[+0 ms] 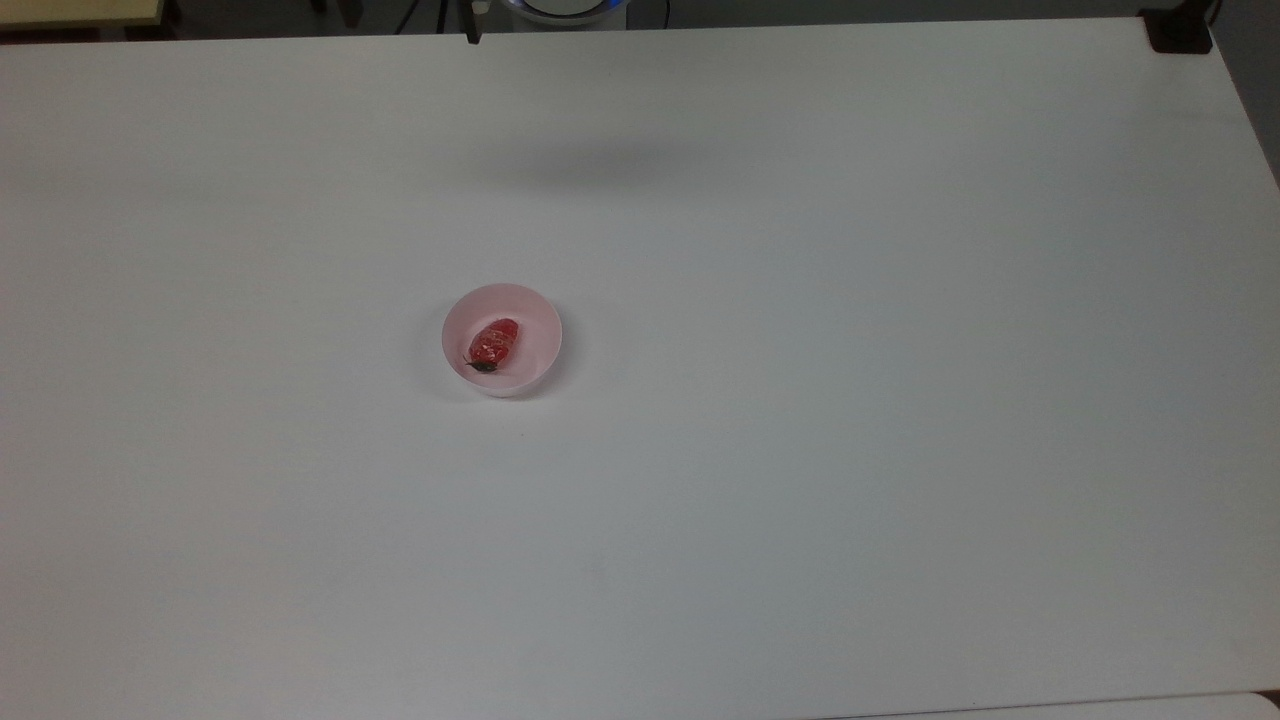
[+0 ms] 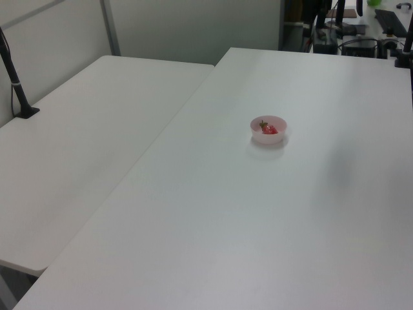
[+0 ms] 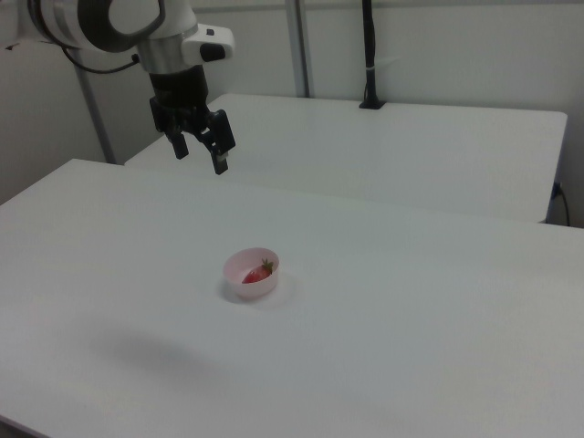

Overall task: Pick up strawberry from bowl
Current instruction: 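Move the gripper over the pink bowl and lower it toward the strawberry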

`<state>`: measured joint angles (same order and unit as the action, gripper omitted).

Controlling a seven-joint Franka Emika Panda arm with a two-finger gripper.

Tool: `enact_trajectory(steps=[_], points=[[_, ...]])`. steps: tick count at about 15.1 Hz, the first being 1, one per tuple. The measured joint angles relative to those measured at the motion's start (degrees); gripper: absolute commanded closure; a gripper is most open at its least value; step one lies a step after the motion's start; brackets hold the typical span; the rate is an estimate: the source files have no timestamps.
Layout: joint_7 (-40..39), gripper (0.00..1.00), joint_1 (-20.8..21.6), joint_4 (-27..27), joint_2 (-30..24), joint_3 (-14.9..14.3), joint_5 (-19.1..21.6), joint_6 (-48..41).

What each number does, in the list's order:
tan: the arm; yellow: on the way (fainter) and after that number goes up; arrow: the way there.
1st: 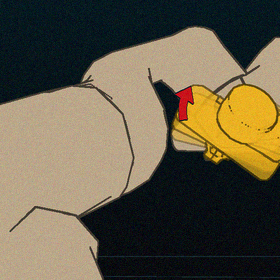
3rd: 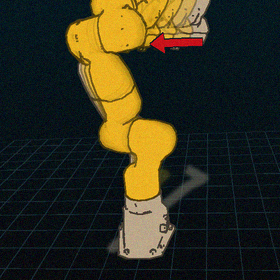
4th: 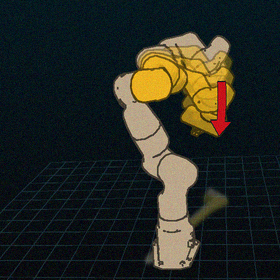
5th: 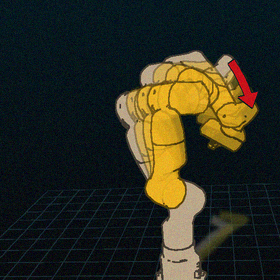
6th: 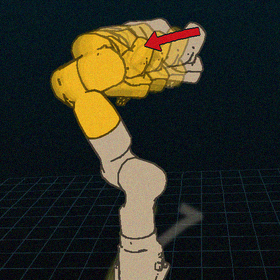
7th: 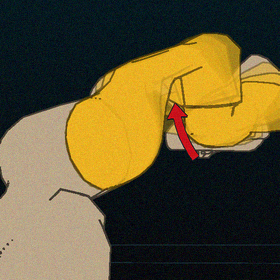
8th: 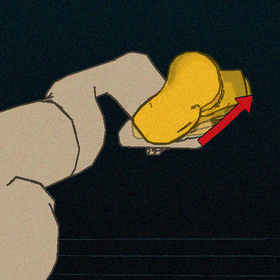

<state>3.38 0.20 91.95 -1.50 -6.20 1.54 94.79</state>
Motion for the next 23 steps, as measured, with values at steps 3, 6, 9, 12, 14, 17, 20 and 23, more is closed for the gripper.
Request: enact_trajectory(steps=[3, 6, 9, 12, 14, 17, 20, 23], points=[[0.2, 0.0, 0.0, 0.0, 0.0, 0.0, 0.0, 0.0], [0.2, 0.0, 0.0, 0.0, 0.0, 0.0, 0.0, 0.0], [0.2, 0.0, 0.0, 0.0, 0.0, -0.1, 0.0, 0.0], [0.1, 0.0, 0.0, 0.0, 0.0, -0.1, 0.0, 0.0], [-2.5, 0.0, -0.1, 0.0, 0.0, -0.1, 0.0, 0.0], [-13.6, 0.0, -1.2, 0.5, 1.0, -0.3, -0.2, 0.4], [-16.8, 0.0, -1.8, 1.6, 4.1, -0.5, -0.6, 4.6], [-15.2, 0.0, -1.6, 3.7, 8.6, -0.4, -0.6, 11.2]])
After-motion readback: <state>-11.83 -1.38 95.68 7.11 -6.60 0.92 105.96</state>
